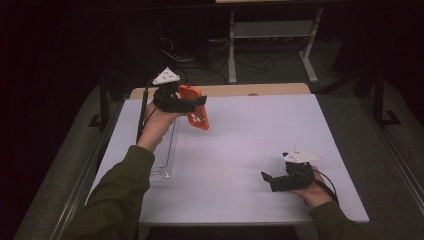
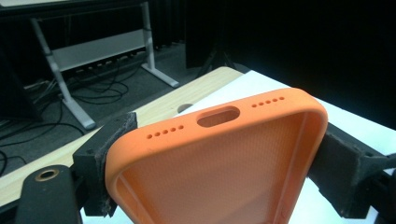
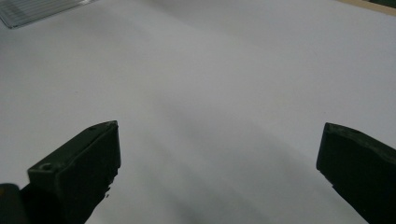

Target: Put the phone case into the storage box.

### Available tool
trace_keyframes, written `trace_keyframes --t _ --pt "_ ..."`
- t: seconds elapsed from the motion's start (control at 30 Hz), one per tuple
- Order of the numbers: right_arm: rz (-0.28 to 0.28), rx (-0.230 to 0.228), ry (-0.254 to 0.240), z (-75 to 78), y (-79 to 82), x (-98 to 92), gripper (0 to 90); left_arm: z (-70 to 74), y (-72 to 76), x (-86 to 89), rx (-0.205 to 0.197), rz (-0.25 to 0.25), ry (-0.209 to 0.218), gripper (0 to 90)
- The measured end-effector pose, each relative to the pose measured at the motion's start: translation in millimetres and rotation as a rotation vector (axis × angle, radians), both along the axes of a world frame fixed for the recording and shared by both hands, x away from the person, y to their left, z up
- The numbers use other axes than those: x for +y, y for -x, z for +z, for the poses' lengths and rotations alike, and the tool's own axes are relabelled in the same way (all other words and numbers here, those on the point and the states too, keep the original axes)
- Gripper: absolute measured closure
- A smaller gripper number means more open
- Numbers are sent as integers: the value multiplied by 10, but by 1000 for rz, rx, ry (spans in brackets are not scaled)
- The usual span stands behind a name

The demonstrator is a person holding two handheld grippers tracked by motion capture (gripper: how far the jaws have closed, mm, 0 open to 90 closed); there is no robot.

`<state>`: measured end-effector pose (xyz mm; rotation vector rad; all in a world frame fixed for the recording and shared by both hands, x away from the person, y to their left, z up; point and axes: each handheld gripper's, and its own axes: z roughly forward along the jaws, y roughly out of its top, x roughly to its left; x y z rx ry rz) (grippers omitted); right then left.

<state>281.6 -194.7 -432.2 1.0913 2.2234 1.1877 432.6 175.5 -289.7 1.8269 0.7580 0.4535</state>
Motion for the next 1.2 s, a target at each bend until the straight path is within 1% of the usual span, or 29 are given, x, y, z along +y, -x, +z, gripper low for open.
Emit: trace_keyframes --t 0.03,0.1,0.33,0.47,0.53,0.57,0.6,0.63,0.7,0.73,0.77,0.8,0.83,0.87,0.97,1.0,1.03,1.13,1.2 --pt "1 -1 1 -1 0 -1 0 7 -10 9 -1 7 5 153" --pt "0 0 1 -1 0 1 0 21 -28 35 -2 11 -2 153" --pt "1 1 -1 -3 0 2 0 53 -76 110 -16 46 2 153" --pt "2 0 3 -5 -3 4 0 68 -117 172 -24 66 -7 153" --pt "3 0 4 -6 -3 5 0 67 -136 192 -27 78 -4 154" --pt "3 -1 4 -6 -3 5 0 72 -151 215 -30 85 -14 153" --pt "0 2 0 -6 -2 6 0 73 -161 231 -31 94 -13 154" --pt "-1 2 -1 -6 -2 6 0 72 -171 244 -33 104 -6 154" --pt "-2 2 -2 -7 -3 7 0 70 -193 283 -34 117 -6 154" --pt "-2 2 -4 -7 -3 7 0 68 -207 304 -39 123 -10 154" --pt "-3 3 -5 -6 -2 8 0 65 -212 317 -35 129 -10 154" --pt "-3 2 -4 -7 -3 8 0 62 -226 339 -39 133 -20 154" --pt "-2 2 -3 -8 -4 8 0 54 -234 349 -35 144 -11 154" --pt "-5 11 -6 -9 1 11 0 52 -247 369 -40 151 -19 154" --pt "-5 11 -5 -8 0 12 0 42 -275 414 -37 176 -17 154" --pt "-7 13 -6 -8 2 12 0 43 -290 437 -45 176 -33 154" --pt "-6 11 -6 -9 0 11 0 34 -295 441 -42 188 -26 154" --pt "-5 6 -2 -11 -4 6 0 15 -325 474 -49 212 -43 154" --pt "-5 5 -2 -10 -5 5 0 6 -340 493 -42 225 -42 154"
